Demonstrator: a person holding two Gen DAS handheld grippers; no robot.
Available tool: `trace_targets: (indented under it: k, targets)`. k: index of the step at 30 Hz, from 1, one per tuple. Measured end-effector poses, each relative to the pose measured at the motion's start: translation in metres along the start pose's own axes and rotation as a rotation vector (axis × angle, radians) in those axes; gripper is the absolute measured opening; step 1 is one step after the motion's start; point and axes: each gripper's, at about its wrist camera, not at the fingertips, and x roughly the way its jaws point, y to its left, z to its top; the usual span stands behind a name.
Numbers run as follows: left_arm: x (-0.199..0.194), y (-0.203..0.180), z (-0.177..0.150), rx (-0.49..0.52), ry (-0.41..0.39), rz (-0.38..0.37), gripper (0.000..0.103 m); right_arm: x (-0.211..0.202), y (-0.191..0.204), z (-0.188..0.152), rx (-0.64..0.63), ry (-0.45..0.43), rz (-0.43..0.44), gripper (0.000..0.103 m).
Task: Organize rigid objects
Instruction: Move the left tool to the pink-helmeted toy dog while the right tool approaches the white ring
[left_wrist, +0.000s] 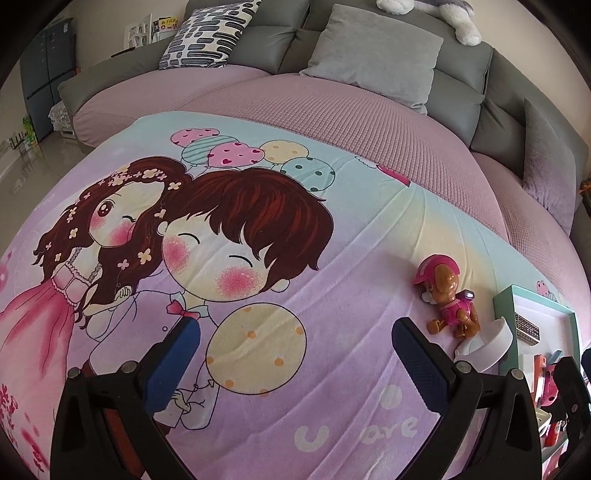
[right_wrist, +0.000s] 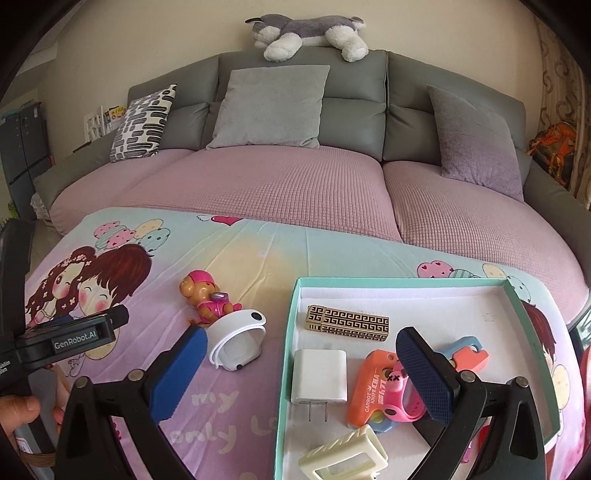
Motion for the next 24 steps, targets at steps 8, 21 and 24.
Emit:
trace_targets:
  k: [8,21,24]
  targets:
    - [0.009,0.010,0.001,-0.030,0.015,-0.009,0.103,0.019,0.030,0.003,-0.056,0.032,0.083,0.092]
    - [0.020,0.017,0.000,-0.046,0.031,-0.029,0.103,0.053,0.050,-0.005,-0.122,0.106,0.116,0.065]
    - [0.022,0.014,0.000,-0.037,0.033,-0.036,0.103,0.059,0.049,-0.006,-0.121,0.114,0.125,0.061]
